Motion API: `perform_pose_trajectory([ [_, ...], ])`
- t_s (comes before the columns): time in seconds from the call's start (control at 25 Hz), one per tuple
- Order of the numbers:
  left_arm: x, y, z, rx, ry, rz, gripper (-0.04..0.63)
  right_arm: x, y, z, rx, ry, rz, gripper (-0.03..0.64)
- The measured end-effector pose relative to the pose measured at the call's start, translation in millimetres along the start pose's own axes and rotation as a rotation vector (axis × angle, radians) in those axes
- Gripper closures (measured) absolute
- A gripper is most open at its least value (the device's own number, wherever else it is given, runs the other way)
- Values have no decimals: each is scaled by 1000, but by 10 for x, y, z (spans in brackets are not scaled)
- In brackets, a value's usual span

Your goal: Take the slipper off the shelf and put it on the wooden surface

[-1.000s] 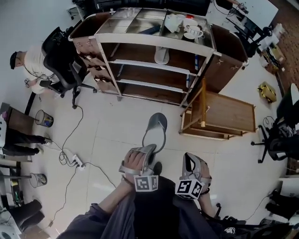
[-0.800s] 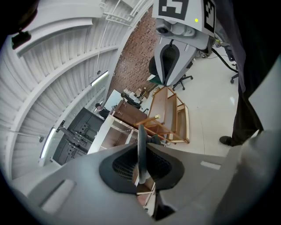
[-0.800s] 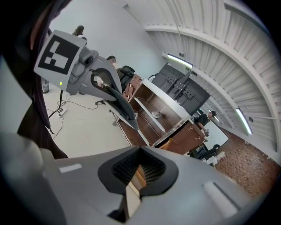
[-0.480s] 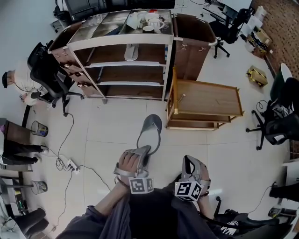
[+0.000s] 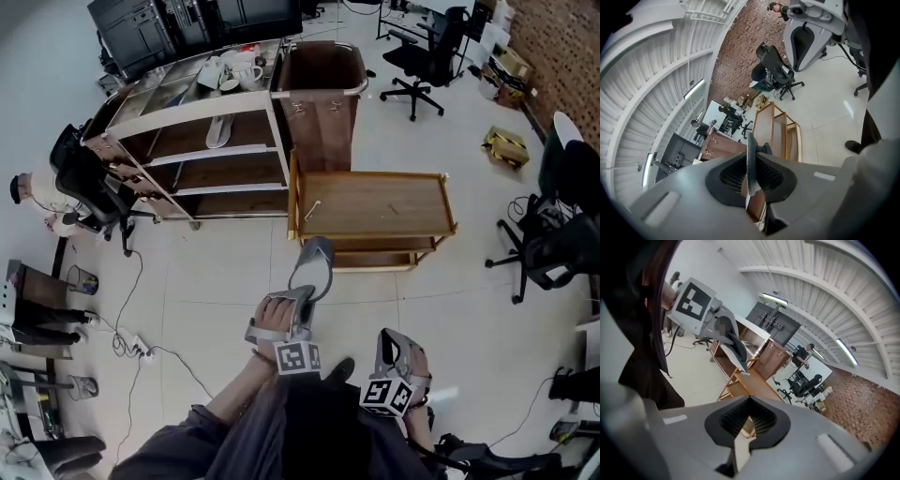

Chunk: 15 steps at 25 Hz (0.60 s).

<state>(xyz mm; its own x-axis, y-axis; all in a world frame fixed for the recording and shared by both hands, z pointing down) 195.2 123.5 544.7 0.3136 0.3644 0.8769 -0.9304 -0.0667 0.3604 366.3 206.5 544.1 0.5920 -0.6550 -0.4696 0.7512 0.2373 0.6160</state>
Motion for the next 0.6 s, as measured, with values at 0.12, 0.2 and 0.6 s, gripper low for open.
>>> perform_pose_trajectory([
  [0.12,63,-184,451,18,20,48,548,193,209,-8,-15,26,60,615],
  [0.2,103,-256,812,24,34,67,548,314,365,10,-34,47,95,617],
  [0.6,620,-38,3032,-90,235,68,546,1628,733,627,-172,115,162,617],
])
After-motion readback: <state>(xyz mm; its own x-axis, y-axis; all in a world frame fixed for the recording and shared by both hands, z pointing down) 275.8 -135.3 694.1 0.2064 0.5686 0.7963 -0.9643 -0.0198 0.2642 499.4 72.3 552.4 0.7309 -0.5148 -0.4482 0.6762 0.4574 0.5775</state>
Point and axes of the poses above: the fingertips, and each gripper's own axes: z forward along the fingers, x to its right, y out of its underside, the point moved 5 cm from there along -z, backward along the fingers, and after that the axes turned 9 degrees about -y, right-handed, at the moved point
